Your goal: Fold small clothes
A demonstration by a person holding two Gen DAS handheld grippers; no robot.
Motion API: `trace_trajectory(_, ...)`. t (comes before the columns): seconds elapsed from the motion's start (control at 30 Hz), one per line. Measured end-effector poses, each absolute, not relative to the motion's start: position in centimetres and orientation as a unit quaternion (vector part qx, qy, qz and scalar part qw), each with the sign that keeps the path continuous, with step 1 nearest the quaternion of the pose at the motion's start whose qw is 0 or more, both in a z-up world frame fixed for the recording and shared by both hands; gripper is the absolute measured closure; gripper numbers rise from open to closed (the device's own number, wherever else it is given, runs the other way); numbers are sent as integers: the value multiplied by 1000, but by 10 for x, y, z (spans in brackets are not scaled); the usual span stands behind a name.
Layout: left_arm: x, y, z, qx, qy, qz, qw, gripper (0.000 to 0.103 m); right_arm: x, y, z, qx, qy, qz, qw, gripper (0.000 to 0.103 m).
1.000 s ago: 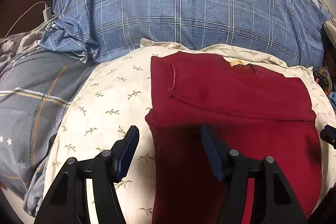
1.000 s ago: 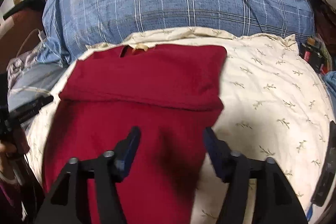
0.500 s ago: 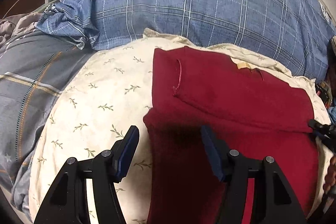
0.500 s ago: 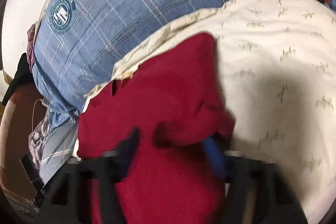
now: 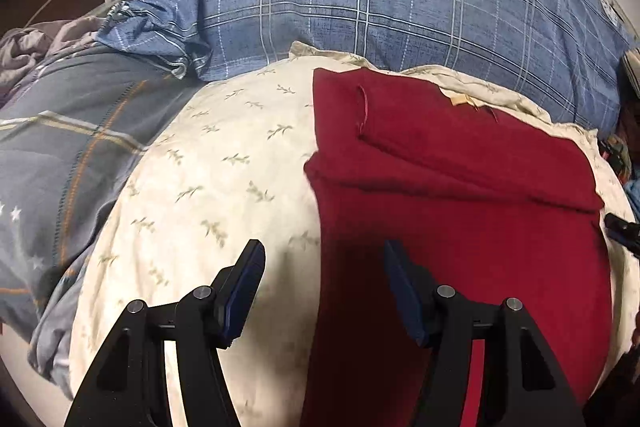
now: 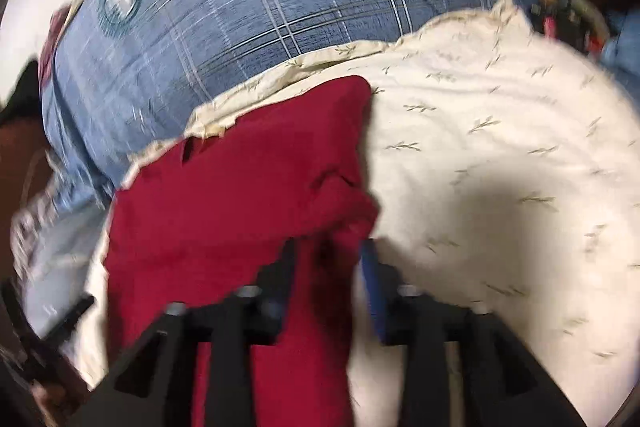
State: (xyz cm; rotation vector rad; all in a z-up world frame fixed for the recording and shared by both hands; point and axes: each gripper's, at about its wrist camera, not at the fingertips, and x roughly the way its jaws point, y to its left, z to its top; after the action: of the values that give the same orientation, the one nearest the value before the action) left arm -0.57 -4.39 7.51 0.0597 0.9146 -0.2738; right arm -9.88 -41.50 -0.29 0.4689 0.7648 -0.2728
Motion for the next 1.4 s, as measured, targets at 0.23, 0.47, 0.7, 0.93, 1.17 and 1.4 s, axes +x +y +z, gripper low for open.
trace_trajectory(0.23, -45, -31, 79, 25, 443, -135, 886, 42, -143, -380, -7, 201, 388, -101, 894, 43)
trace_trajectory(0.47, -76, -20, 84, 28, 447, -141, 883, 38, -174, -353, -16, 189, 417, -72, 886, 37)
trace_trajectory(0.7, -103, 4, 84, 19, 468, -177, 866, 32, -206, -334, -21, 168, 444, -51, 879, 36)
trace_trajectory(0.93, -123, 25, 77, 18, 503, -183, 844, 32, -235, -325, -38, 167, 469, -28, 867, 35)
trace_trajectory(1.17, -142, 24, 67, 13, 527, -199, 826, 32, -251, -323, -50, 185, 487, -6, 853, 35)
trace_trajectory(1.4, -142, 29, 53, 4, 550, -209, 809, 32, -258, -330, -66, 219, 514, 22, 829, 35)
